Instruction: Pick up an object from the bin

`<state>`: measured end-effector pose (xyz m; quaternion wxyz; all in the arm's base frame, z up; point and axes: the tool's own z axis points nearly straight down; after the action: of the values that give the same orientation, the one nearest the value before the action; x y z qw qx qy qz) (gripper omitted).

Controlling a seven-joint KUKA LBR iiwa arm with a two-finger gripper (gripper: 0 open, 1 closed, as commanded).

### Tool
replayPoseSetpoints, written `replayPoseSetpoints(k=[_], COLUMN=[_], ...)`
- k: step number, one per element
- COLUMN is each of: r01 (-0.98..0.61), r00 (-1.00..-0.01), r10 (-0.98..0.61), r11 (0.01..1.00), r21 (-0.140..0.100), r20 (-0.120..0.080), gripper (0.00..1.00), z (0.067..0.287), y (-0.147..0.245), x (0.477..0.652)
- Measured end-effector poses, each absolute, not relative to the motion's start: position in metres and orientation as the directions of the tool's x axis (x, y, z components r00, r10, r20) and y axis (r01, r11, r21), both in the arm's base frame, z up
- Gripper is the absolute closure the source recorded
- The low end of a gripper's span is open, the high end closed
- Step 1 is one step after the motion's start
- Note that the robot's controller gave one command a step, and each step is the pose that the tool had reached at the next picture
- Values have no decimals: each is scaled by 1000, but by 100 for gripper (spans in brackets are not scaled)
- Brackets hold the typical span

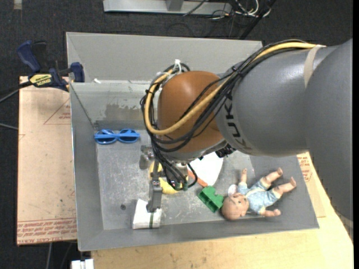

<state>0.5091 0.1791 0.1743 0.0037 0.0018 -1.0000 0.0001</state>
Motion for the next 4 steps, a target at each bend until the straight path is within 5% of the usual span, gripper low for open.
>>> replayPoseSetpoints(k=[1, 2, 3, 4], r01=[0, 7, -40, 15], r00=[-1000, -1000, -999, -1000], r10=[0, 7, -40, 15], r11=[1000, 1000, 999, 1000], r21=[1, 2, 0, 4], r20=[0, 0, 2, 0], gripper=[0, 0, 0, 0], z=[179, 107, 98, 102], y=[178, 118, 132, 128], x=[511, 506, 495, 510])
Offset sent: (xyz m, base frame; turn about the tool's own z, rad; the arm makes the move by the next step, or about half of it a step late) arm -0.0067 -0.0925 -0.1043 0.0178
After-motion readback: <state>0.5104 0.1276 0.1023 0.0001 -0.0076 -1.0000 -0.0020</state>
